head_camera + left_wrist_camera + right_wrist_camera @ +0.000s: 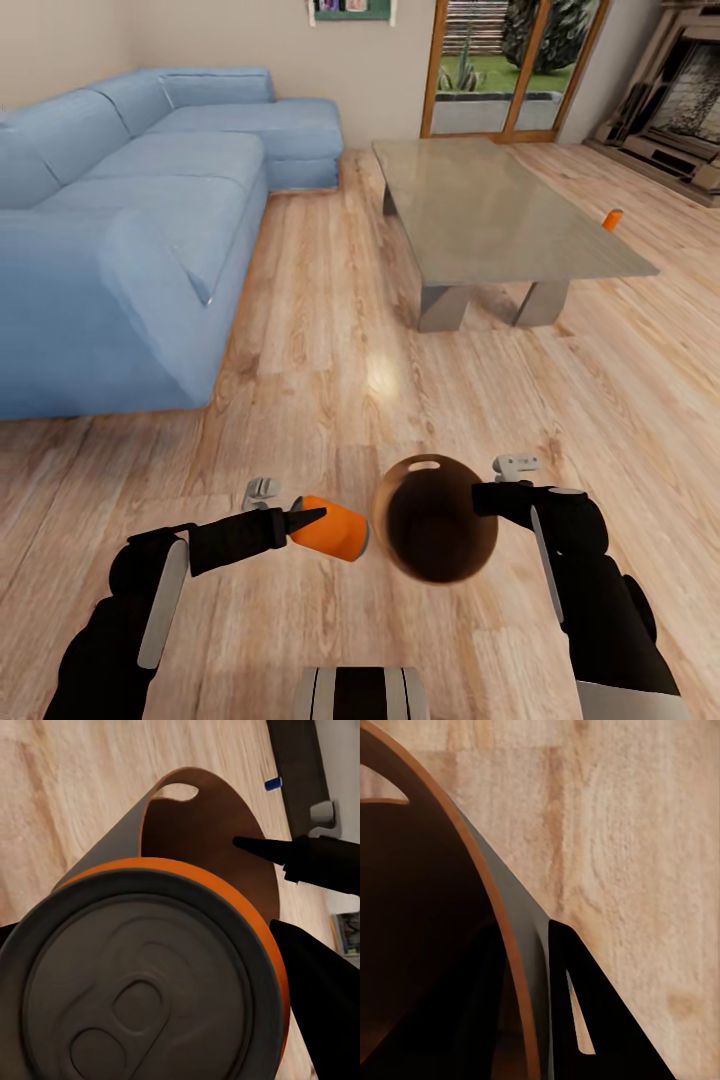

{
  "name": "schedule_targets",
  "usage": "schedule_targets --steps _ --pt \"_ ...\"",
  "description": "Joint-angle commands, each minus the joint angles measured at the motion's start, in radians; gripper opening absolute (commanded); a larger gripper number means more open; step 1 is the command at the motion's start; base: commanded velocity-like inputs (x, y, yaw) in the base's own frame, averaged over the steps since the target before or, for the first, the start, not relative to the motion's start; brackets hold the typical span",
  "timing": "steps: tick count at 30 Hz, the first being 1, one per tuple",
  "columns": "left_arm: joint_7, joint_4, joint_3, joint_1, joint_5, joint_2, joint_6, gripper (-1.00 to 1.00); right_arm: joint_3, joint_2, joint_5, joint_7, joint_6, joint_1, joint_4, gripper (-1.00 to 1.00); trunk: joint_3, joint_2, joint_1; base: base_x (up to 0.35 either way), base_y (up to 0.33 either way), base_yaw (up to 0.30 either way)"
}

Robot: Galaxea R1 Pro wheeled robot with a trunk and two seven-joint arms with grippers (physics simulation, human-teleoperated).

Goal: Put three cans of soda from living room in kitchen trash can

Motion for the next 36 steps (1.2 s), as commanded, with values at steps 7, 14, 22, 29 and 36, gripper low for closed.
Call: schedule_targets --steps 7,14,22,29,36 --pt "-0.031 0.001 0.004 0.0 -0.001 0.045 -0.002 -1.0 -0.001 -0.001 -0.017 0.0 0.003 0.0 0.0 -1.0 0.007 0.0 0.0 0.0 0.0 0.077" --pt "-0.084 0.002 0.006 0.0 -0.002 0.063 -0.002 -1.0 -0.001 -0.006 -0.017 0.0 0.002 0.0 0.0 -1.0 0.007 0.0 0.0 0.0 0.0 0.002" --pt "-0.077 0.001 0.006 0.0 -0.002 0.056 -0.002 -1.0 -0.001 -0.01 -0.017 0.0 0.002 0.0 0.0 -1.0 0.007 0.0 0.0 0.0 0.0 0.0" --pt "-0.085 0.0 0.005 -0.037 0.002 -0.026 0.018 -1.0 -0.001 -0.007 -0.017 -0.004 -0.006 0.0 0.0 -1.0 0.007 0.0 0.0 0.0 0.0 0.0" --pt "-0.086 0.001 0.0 -0.077 0.003 -0.095 0.037 -1.0 0.0 -0.002 -0.018 -0.007 -0.003 0.0 0.0 -1.0 0.007 0.0 0.0 0.0 0.0 0.0"
